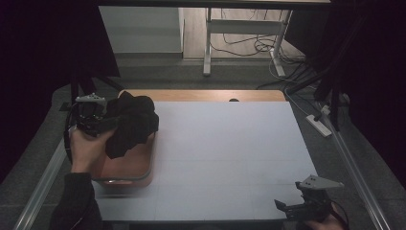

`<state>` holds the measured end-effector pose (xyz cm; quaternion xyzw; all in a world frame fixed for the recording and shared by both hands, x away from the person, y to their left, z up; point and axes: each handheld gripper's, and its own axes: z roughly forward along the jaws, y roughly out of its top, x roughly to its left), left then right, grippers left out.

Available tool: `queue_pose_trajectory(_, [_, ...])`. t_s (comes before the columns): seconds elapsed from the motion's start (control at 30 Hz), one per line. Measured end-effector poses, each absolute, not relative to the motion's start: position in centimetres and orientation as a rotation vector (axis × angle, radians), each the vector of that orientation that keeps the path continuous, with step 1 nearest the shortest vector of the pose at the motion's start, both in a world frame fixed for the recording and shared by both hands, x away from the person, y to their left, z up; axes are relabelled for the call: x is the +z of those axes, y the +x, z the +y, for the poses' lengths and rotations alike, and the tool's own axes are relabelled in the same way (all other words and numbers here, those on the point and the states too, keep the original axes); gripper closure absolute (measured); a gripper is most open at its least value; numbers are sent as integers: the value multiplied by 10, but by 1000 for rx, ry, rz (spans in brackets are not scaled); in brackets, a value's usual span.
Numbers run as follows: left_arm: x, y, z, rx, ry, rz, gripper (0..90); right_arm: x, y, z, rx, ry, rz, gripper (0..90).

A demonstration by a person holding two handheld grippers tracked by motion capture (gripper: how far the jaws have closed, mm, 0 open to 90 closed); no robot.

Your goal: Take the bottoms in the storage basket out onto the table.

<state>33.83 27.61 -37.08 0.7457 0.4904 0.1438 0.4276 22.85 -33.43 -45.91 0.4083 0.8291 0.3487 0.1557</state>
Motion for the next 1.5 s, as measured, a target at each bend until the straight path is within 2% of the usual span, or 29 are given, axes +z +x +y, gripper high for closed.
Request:
queue_pose_trajectory(0.33, [-359,336,256,344,1885,1147,730,-459,228,-334,997,1168,2374,0])
queue_pose_trajectory(1.5, [-359,351,168,258,2000,955,729,-459,228,-334,994,1169,2373,0])
